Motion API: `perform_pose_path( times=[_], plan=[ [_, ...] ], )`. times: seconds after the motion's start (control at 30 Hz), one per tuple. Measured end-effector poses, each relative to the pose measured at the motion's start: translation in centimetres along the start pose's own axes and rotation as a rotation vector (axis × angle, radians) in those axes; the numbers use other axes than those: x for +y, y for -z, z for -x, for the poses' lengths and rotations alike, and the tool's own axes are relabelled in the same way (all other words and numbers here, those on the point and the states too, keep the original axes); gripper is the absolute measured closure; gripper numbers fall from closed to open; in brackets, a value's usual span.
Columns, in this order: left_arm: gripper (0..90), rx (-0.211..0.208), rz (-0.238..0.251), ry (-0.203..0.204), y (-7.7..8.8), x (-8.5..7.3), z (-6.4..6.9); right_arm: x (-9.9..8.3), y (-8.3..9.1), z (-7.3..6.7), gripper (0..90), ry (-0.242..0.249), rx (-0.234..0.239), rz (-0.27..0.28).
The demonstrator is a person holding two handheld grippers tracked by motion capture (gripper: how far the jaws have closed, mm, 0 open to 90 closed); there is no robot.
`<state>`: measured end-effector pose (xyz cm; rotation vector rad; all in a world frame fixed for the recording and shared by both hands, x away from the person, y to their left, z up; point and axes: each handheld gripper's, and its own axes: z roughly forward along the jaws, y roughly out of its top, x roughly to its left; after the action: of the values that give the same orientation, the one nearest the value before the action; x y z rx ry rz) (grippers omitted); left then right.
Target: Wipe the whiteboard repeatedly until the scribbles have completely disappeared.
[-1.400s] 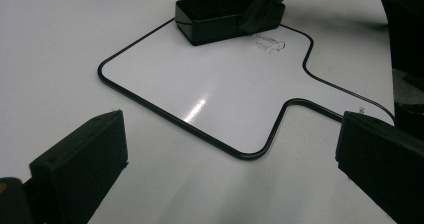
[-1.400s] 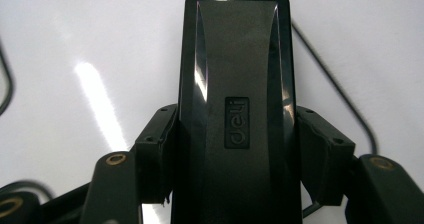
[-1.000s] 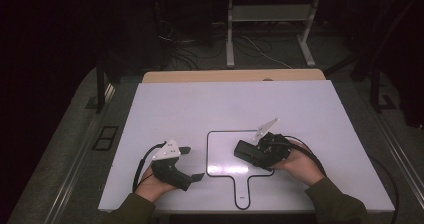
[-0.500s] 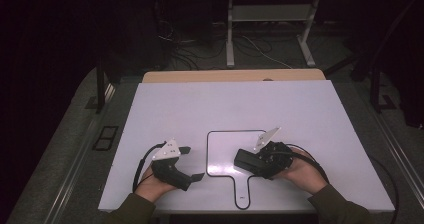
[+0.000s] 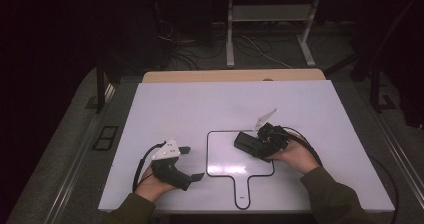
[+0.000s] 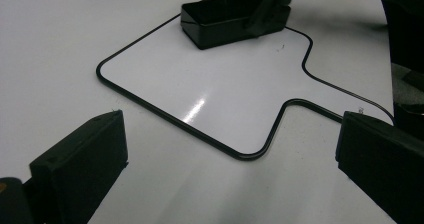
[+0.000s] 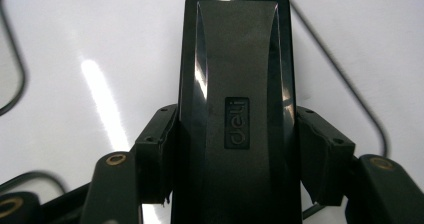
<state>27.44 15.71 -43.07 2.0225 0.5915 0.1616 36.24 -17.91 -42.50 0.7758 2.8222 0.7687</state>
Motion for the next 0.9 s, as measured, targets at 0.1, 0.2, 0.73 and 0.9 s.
perform_pose_path(
  times=[0.1, 0.2, 0.73, 0.9],
  plan=[
    [0.0, -0.001, 0.003, 0.001, 0.0, 0.0, 0.0, 0.5, -0.2, 0.9, 38.7, -0.018, -0.007, 0.0],
    [0.0, 0.0, 0.003, -0.001, 0.0, 0.0, 0.0, 0.9, -0.4, 1.9, 38.6, -0.033, -0.015, -0.006],
    [0.0, -0.001, 0.006, -0.001, 0.0, 0.0, 0.0, 1.6, -0.7, 2.9, 38.6, -0.062, -0.038, -0.021],
    [0.0, 0.0, 0.004, -0.002, 0.0, 0.0, 0.0, 1.0, -0.4, 1.9, 38.7, -0.036, -0.03, -0.02]
  ],
)
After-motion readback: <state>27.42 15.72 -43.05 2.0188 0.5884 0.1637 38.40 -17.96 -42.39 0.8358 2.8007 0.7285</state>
